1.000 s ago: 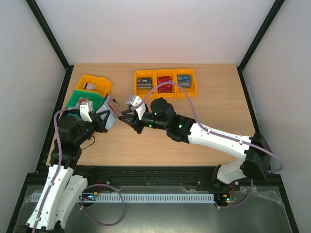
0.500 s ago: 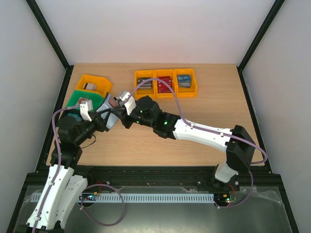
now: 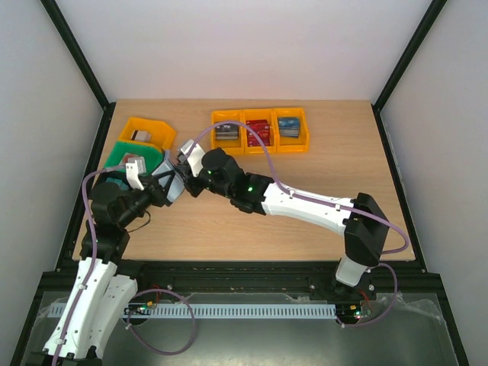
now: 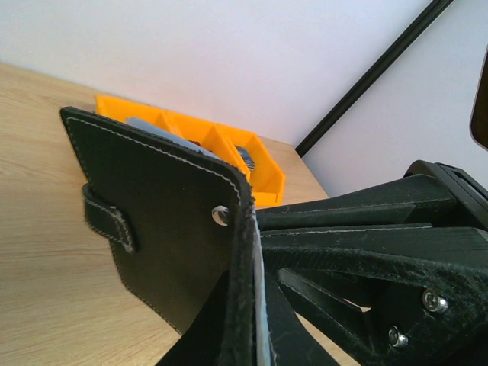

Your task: Take the credit cards out of the card holder

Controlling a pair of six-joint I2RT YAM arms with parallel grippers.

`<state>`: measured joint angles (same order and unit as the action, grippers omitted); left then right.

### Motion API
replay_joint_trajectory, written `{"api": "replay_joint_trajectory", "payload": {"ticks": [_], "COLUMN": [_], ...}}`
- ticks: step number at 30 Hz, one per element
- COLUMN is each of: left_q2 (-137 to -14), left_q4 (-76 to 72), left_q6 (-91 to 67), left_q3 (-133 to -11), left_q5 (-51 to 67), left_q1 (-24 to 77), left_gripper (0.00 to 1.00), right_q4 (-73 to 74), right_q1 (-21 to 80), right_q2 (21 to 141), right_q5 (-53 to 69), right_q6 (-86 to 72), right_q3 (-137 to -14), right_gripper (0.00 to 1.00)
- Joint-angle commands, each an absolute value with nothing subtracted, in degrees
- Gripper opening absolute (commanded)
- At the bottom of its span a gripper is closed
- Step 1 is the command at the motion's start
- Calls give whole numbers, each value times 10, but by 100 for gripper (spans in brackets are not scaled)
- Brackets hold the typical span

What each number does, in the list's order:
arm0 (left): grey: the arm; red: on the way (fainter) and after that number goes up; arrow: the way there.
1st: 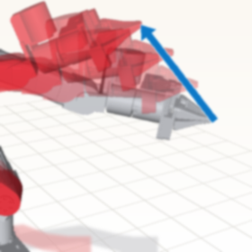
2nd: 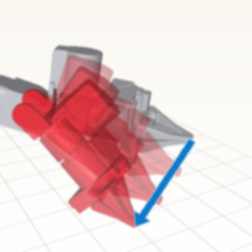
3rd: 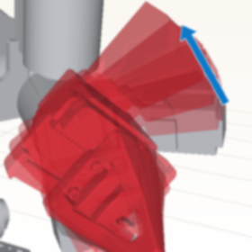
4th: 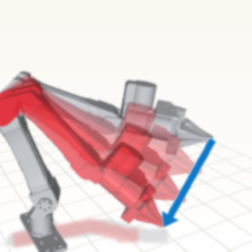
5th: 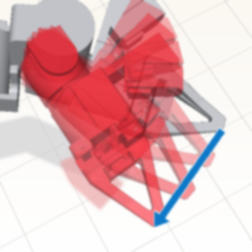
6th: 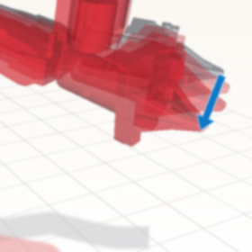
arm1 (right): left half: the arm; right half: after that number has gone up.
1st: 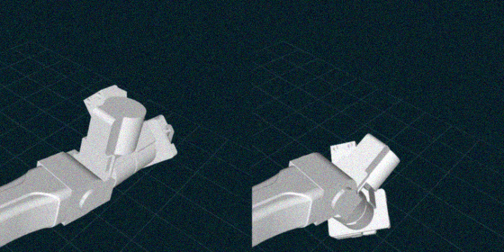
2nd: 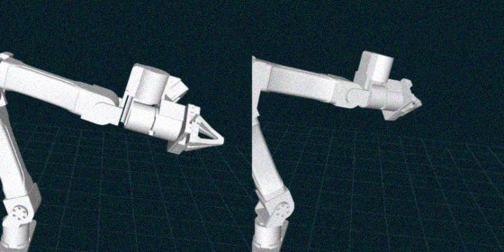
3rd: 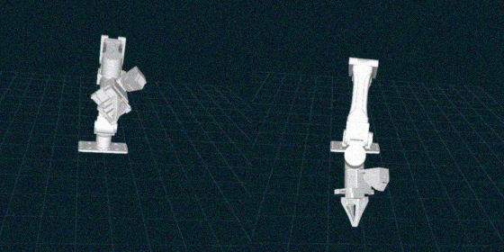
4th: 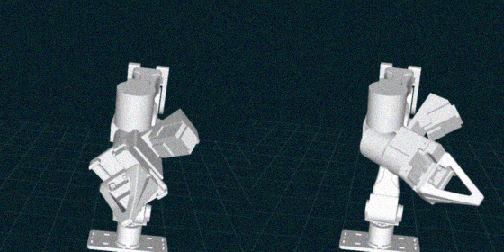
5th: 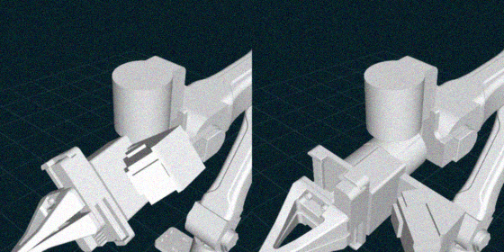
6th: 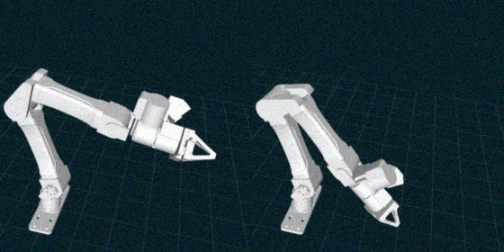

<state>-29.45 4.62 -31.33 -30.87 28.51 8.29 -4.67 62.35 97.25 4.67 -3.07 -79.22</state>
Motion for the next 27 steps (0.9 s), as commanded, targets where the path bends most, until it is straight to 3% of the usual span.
{"api": "replay_joint_trajectory", "payload": {"ticks": [1,8,19,22,27], "left_q2": [-287,-288,-287,-287,-295], "left_q4": [5,8,2,6,35], "left_q6": [-316,-299,-278,-277,-287], "left_q3": [-310,-312,-310,-308,-293], "left_q5": [322,319,337,333,284], "left_q1": [83,83,83,83,83], "left_gripper": [2,2,2,2,2], "right_q4": [-5,76,97,107,126], "right_q1": [627,630,632,632,633], "right_q2": [991,1024,1045,1050,1039], "right_q5": [-12,-112,-52,-59,-46], "right_q6": [-22,-27,-21,-24,-36], "right_q3": [-820,-868,-889,-900,-922], "right_gripper": [8,10,15,3,2]}}
